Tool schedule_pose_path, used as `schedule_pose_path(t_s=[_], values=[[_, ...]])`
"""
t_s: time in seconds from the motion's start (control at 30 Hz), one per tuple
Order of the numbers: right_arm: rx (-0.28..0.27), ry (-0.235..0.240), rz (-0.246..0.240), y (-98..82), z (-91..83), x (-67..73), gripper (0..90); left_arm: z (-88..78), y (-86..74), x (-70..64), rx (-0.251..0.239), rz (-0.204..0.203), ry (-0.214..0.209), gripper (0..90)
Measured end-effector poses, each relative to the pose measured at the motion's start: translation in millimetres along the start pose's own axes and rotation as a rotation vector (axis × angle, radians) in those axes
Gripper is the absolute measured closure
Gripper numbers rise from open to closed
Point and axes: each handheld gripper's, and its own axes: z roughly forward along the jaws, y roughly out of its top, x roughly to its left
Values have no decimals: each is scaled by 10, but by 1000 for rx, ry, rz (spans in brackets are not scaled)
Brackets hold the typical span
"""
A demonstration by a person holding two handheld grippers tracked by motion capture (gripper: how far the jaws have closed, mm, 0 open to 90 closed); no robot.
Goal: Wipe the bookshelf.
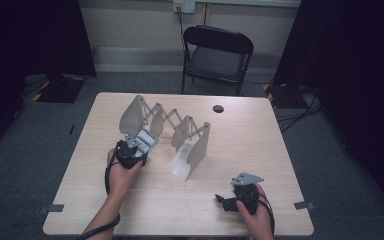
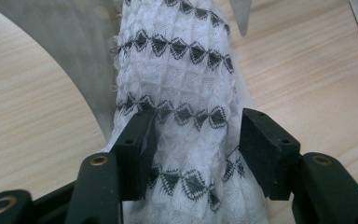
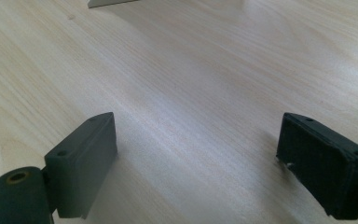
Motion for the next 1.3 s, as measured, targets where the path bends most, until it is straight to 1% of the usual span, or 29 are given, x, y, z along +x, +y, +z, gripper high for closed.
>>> schedule_pose_path(t_s=[0.03,0.07,0.13,0.17,0.23,0.27,0.3,0.33,0.4,0.43,0.6,0.63,0.7,0.77,0.83,0.87,0.9,0.97,1.03,1.13,1.17,1.2,1.23,1.3], values=[[0,0,0,0,0,0,113,5,5,4,1,1,2,454],[0,0,0,0,0,0,113,18,8,-5,-9,-12,-1,445],[0,0,0,0,0,0,113,33,9,-18,-10,-8,-4,413],[0,0,0,0,0,0,113,33,10,-19,-3,6,-3,408],[0,0,0,0,0,0,113,26,5,-22,-2,9,-4,441],[0,0,0,0,0,0,113,28,0,-29,-19,-21,-6,462],[0,0,0,0,0,0,113,4,-1,-12,0,-2,-11,487],[0,0,0,0,0,0,113,-18,-5,-9,9,-2,-16,520],[0,0,0,0,0,1,113,-56,-19,-5,21,2,-22,553],[0,0,0,0,0,0,113,-67,-29,-9,21,-7,-26,574],[0,0,0,0,0,1,113,-185,-104,-34,29,-56,-61,596],[0,0,0,0,0,1,113,-205,-116,-47,28,-62,-67,596],[0,0,1,0,0,1,113,-250,-128,-55,34,-56,-75,595],[0,0,1,0,0,1,113,-284,-140,-58,37,-52,-85,579],[0,-1,1,0,0,2,113,-313,-145,-63,23,-70,-88,547],[0,-1,1,0,0,2,113,-323,-141,-67,7,-76,-86,529],[0,-1,1,0,0,2,113,-343,-131,-53,6,-62,-88,509],[0,-2,2,0,-1,4,113,-368,-108,-29,-12,-54,-83,486],[0,-2,2,0,-1,3,113,-381,-82,-3,-27,-64,-79,464],[0,-1,2,0,0,3,113,-363,-61,65,-8,-49,-45,429],[0,-1,2,0,0,3,113,-346,-62,82,-3,-54,-37,419],[0,-1,2,0,0,3,113,-324,-67,91,3,-58,-31,410],[0,-1,2,0,0,3,113,-301,-75,98,15,-54,-30,405],[0,-1,2,0,0,3,113,-251,-103,91,46,-60,-34,411]])
